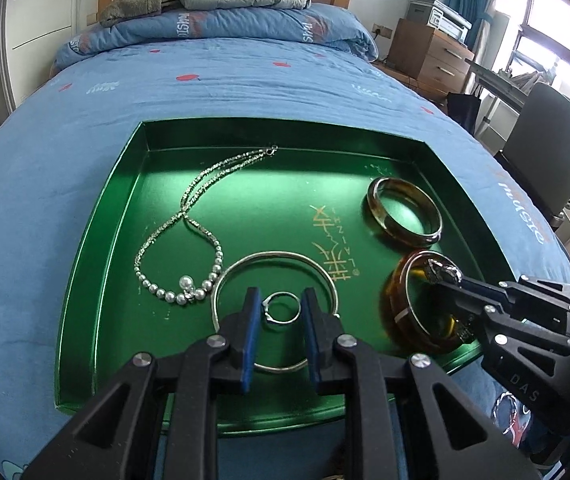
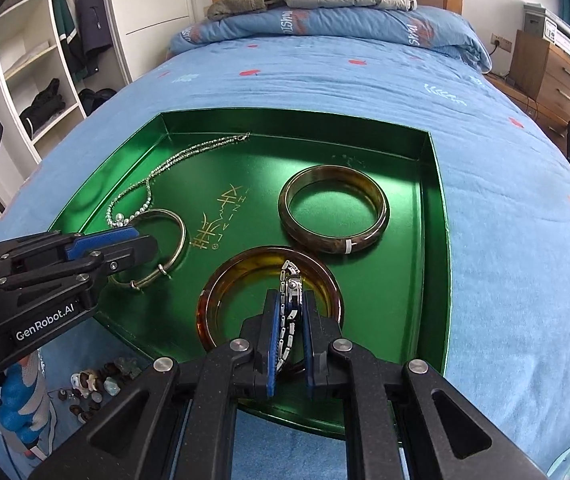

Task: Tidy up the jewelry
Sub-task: 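Open both tools to drop the ring and watch into the tray, then move both open tools back over the remaining jewelry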

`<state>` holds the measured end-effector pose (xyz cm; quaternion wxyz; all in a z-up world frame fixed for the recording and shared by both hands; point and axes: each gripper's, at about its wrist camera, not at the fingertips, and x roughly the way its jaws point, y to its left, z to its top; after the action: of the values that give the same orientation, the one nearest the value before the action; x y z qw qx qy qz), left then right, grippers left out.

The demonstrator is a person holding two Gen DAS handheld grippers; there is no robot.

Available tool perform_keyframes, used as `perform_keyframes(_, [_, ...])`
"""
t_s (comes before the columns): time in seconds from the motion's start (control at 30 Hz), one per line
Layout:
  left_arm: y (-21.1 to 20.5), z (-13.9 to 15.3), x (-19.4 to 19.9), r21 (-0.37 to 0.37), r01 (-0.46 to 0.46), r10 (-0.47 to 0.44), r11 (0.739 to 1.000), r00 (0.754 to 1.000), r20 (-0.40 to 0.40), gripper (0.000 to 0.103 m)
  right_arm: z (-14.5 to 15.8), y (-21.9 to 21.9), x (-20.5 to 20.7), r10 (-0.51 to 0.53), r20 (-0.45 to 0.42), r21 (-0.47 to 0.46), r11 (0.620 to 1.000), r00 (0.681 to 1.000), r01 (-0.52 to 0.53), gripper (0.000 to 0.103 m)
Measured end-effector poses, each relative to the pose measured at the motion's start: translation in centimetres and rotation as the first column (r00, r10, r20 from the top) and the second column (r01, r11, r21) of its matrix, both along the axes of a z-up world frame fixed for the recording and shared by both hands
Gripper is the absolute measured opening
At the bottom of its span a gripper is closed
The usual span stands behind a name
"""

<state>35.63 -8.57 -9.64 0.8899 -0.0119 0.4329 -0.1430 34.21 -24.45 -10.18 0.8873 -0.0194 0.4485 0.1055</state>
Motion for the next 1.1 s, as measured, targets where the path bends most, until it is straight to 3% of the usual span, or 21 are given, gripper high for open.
perform_keyframes(0.27, [0.3,0.1,0.1,-0.011,-0.014,0.014,1.0,1.0,-0.01,0.02,0.1,0.1,0.0,0.002,-0.01,-0.013,1.0,1.0,-0.002,0.011])
perform_keyframes(0.47, [0.9,1.6,-0.5,-0.024,-0.018,0.019,1.0,1.0,0.006,0.02,1.1,-0.2,-0.7,-0.006,0.005,-0.008,1.0,1.0,0.006,0.027])
perform_keyframes(0.63, [1.7,4.0,-1.6,-0.042,-0.03,0.032,0.999,0.999,0.036,0.02,3.0,-0.4,-1.9,-0.015,0.038,-0.007,1.0,0.999,0.016,0.036])
perform_keyframes(0.8, [2.9,7.1,-3.1,-0.077,-0.04,0.046,0.996,0.996,0.076,0.02,5.7,-1.3,-4.0,-0.039,0.082,0.008,0.999,0.996,0.039,0.039])
perform_keyframes(1.1, [5.5,12.6,-6.8,-0.074,-0.066,0.073,0.995,0.992,0.101,0.02,11.0,-4.6,-9.4,-0.093,0.176,0.033,0.996,0.98,0.088,0.04])
